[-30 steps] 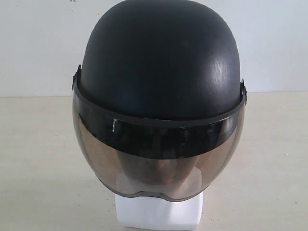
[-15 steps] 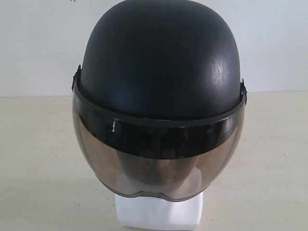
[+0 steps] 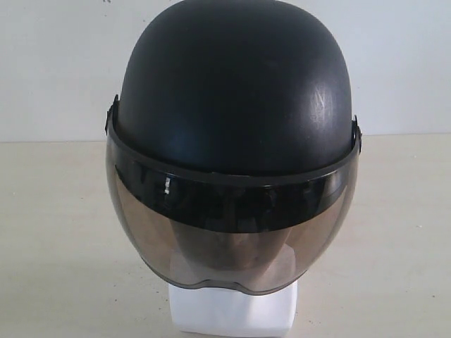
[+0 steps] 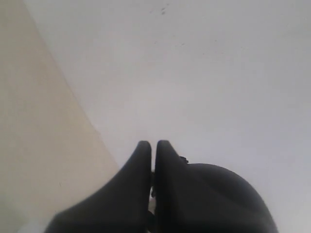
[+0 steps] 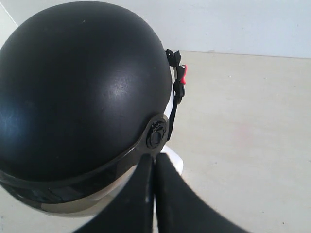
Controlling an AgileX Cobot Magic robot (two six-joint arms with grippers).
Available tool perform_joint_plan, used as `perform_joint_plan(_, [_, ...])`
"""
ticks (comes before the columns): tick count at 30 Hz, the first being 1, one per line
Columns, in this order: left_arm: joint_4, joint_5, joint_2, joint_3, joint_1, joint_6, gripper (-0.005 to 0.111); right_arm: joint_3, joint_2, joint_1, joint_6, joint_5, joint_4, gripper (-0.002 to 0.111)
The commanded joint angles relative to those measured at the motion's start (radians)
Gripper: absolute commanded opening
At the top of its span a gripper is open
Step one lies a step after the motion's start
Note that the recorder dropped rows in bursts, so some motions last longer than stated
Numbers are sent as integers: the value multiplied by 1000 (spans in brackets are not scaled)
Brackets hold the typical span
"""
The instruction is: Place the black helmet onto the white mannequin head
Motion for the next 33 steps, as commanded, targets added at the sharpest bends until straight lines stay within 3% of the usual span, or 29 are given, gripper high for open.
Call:
perform_joint_plan(1, [69, -110, -33, 18, -2, 336, 4, -5, -3, 0, 0, 0, -6, 0])
perform_joint_plan(8, [163, -110, -144, 114, -2, 585, 4, -5, -3, 0, 0, 0, -6, 0])
perform_joint_plan(20, [76, -110, -303, 314, -2, 883, 4, -5, -3, 0, 0, 0, -6, 0])
perform_joint_plan(33, [76, -79, -303, 410, -2, 945, 4, -5, -3, 0, 0, 0, -6, 0])
